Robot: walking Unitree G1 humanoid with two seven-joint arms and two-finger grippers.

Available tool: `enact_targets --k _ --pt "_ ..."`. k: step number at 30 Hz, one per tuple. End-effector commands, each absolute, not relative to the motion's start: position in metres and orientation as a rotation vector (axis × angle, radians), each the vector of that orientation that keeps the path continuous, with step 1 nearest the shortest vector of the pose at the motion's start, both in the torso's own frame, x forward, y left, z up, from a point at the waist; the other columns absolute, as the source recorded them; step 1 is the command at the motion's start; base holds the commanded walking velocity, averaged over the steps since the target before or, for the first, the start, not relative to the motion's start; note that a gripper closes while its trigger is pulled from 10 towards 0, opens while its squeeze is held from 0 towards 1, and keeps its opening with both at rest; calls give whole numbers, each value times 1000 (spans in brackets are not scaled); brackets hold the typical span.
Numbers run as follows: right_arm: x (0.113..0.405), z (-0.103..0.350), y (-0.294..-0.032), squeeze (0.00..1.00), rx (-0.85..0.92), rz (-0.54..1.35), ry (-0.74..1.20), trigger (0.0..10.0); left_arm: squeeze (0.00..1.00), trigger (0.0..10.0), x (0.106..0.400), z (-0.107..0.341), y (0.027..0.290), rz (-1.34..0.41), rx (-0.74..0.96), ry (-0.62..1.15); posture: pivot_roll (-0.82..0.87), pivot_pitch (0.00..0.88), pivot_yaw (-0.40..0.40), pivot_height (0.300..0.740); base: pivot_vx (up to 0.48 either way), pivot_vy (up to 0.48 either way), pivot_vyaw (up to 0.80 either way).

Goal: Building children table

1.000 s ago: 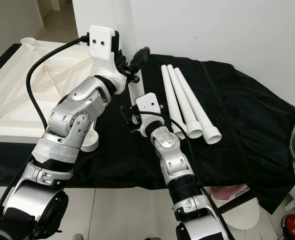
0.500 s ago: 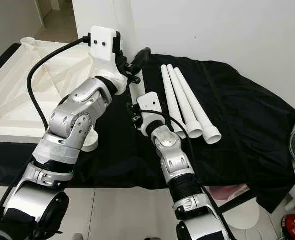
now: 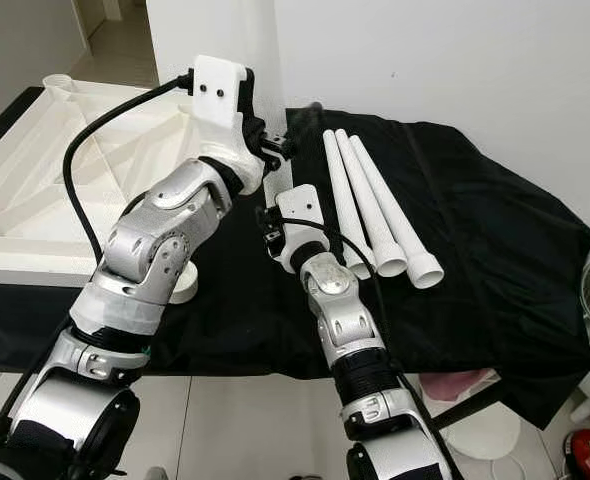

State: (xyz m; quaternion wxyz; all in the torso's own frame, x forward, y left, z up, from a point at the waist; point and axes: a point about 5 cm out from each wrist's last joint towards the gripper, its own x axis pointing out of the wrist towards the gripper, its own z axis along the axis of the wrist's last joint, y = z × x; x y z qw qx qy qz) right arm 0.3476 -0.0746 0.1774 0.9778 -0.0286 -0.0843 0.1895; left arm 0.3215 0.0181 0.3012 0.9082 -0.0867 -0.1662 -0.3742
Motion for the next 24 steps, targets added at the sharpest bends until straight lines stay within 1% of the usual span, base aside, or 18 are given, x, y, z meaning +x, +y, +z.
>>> enact_targets --k 1,2,3,7,10,13,17,18,20,22,23,24 --pt "351 187 -78 0 -14 347 -204 10000 1000 10000 314 302 12 -881 -175 -347 86 45 -63 740 0 0 0" --pt "352 188 -79 0 9 329 -206 10000 1000 10000 314 302 12 -885 -174 -349 86 45 -63 740 0 0 0" --pt "353 188 -82 0 24 307 -204 10000 0 10000 313 303 13 -890 -170 -356 86 45 -62 740 0 0 0" --pt "356 190 -92 0 72 244 -203 10000 0 10000 311 305 18 -898 -174 -373 87 45 -58 740 0 0 0" --pt "359 191 -103 0 106 186 -200 10000 0 10000 314 303 27 -868 -149 -382 88 44 -58 740 0 0 0" --pt "359 191 -107 0 118 167 -199 10000 0 10000 316 300 32 -843 -132 -377 89 45 -55 740 0 0 0" --pt "361 191 -118 0 130 123 -202 10000 0 10000 326 286 54 -725 -60 -344 86 41 -56 740 0 0 0" --pt "361 191 -118 0 130 123 -202 10000 0 10000 326 286 54 -725 -60 -344 86 41 -56 740 0 0 0" --pt "361 191 -122 0 127 112 -204 10000 0 10000 331 275 69 -661 -1 -305 86 41 -56 740 0 0 0" --pt "361 191 -123 0 124 108 -204 10000 0 10000 333 271 73 -644 11 -292 86 41 -56 740 0 0 0" --pt "361 190 -125 0 122 102 -204 10000 0 10000 337 261 85 -596 60 -250 87 36 -58 740 0 0 0" --pt "361 190 -126 0 121 101 -203 10000 0 10000 338 257 89 -579 79 -233 87 36 -58 740 0 0 0"
